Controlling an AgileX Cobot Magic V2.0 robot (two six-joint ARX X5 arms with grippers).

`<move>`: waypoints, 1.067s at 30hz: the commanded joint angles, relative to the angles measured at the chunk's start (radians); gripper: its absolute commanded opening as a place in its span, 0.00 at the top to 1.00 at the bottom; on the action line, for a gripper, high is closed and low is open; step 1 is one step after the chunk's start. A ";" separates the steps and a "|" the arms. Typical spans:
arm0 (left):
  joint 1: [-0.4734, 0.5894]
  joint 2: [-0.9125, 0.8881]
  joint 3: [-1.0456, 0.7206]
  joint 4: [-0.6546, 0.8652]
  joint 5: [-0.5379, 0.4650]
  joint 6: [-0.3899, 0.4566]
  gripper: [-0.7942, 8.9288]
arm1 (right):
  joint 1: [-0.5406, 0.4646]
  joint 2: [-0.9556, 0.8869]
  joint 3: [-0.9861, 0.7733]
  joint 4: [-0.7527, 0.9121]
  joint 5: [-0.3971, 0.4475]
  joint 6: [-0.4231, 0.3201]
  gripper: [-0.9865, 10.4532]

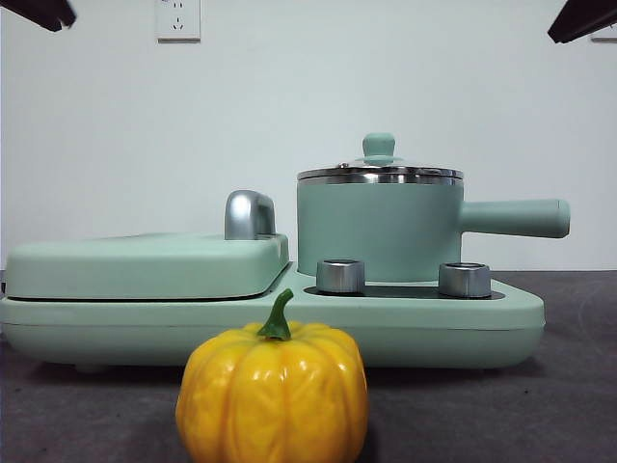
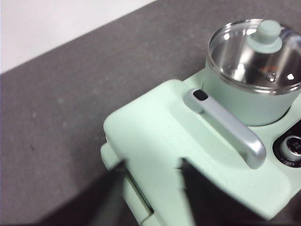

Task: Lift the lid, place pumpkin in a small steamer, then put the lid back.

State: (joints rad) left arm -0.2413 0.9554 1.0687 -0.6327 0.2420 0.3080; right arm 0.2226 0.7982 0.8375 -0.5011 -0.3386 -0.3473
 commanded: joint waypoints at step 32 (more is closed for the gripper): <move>-0.388 0.559 0.049 0.855 0.088 -0.197 0.60 | 0.031 0.002 0.022 0.019 0.006 0.056 0.70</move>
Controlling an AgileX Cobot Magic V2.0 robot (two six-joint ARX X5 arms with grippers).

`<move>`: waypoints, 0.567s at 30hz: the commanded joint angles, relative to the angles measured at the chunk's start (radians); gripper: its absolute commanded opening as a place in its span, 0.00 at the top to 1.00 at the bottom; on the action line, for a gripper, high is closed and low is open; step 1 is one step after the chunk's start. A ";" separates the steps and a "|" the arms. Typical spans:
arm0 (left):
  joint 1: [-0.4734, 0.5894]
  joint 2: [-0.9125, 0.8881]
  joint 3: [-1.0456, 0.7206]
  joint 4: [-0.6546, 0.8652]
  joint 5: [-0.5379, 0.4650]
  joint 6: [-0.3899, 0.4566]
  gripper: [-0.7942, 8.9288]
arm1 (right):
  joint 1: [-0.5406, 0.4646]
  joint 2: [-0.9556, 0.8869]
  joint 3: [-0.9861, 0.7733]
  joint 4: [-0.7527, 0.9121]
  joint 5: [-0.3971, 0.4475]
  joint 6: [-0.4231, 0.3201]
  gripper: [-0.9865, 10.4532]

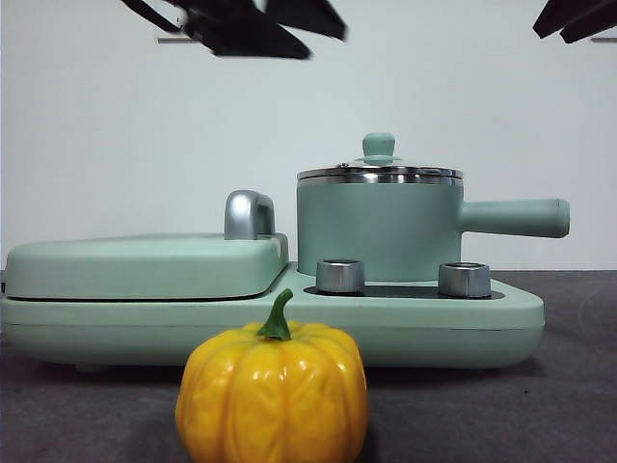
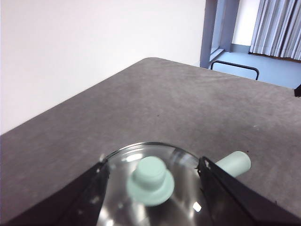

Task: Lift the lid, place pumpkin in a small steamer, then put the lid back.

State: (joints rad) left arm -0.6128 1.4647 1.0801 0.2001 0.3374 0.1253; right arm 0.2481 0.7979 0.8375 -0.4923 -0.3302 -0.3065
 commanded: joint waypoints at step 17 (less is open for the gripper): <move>-0.048 0.311 0.169 0.026 -0.009 0.021 0.60 | 0.005 0.002 0.022 0.010 -0.002 0.019 0.70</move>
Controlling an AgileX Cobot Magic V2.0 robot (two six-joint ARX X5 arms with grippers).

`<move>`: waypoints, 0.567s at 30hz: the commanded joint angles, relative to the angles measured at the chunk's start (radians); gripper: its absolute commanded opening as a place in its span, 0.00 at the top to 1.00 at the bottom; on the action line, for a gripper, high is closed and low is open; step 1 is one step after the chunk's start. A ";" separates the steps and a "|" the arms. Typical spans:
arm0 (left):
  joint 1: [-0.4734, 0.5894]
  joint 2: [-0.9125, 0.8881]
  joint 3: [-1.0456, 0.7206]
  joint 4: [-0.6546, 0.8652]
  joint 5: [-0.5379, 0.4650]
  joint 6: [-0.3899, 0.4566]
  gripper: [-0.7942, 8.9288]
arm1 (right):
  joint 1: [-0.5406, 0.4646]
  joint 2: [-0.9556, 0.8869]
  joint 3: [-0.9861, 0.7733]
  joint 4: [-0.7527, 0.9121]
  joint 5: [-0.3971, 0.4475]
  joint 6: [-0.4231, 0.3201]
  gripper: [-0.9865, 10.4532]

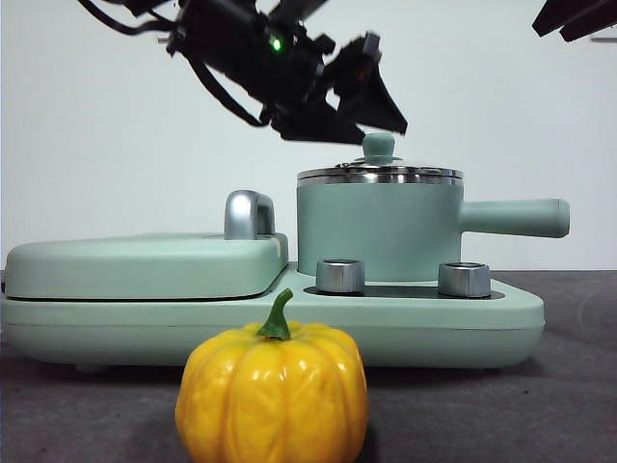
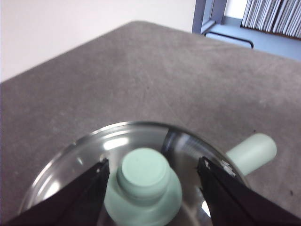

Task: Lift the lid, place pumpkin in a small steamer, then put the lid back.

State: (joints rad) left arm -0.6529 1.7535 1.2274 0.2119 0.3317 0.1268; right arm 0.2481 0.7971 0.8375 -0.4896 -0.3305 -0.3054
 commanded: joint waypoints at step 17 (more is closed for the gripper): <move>-0.008 0.035 0.022 0.014 -0.107 0.019 0.90 | 0.005 0.003 0.022 0.006 -0.002 0.018 0.70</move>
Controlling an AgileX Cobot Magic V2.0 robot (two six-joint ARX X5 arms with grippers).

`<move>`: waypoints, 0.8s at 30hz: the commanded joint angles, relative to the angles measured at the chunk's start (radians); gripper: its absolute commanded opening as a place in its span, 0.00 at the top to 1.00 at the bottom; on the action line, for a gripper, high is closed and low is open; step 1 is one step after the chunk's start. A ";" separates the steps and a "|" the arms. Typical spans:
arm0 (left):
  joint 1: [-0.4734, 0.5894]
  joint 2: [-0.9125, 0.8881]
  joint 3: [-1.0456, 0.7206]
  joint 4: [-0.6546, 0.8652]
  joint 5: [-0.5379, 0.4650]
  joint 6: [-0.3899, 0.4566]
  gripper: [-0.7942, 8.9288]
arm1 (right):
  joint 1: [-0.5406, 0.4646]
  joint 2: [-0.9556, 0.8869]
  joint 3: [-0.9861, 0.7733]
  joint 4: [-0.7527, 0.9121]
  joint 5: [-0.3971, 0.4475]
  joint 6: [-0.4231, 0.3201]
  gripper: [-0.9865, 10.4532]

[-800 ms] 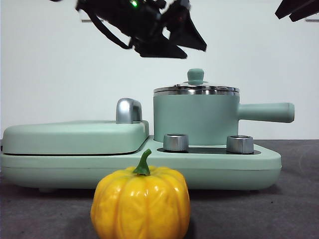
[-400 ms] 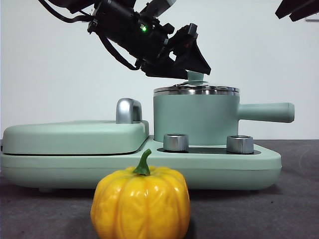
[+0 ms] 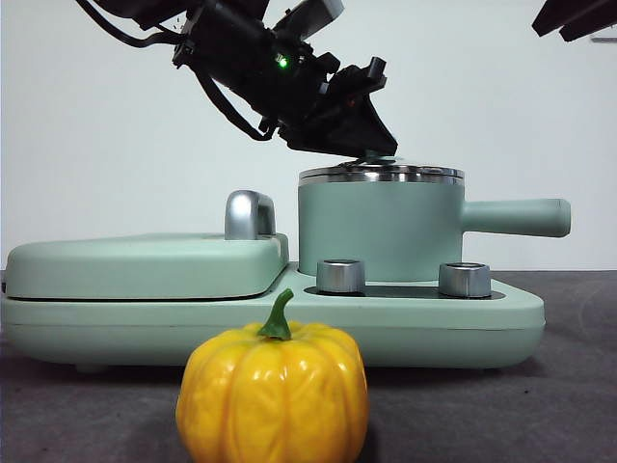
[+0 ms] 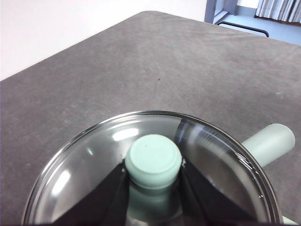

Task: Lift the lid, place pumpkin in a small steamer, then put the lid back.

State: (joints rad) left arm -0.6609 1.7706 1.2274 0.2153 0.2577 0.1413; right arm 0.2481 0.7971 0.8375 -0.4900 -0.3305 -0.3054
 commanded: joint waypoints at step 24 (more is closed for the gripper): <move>0.072 -0.378 0.023 -0.344 -0.121 0.003 0.90 | 0.064 0.003 0.022 -0.007 -0.014 0.072 0.70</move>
State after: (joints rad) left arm -0.5880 1.4113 1.2274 -0.1307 0.1368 0.1387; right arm 0.2989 0.7971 0.8379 -0.4961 -0.3405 -0.2527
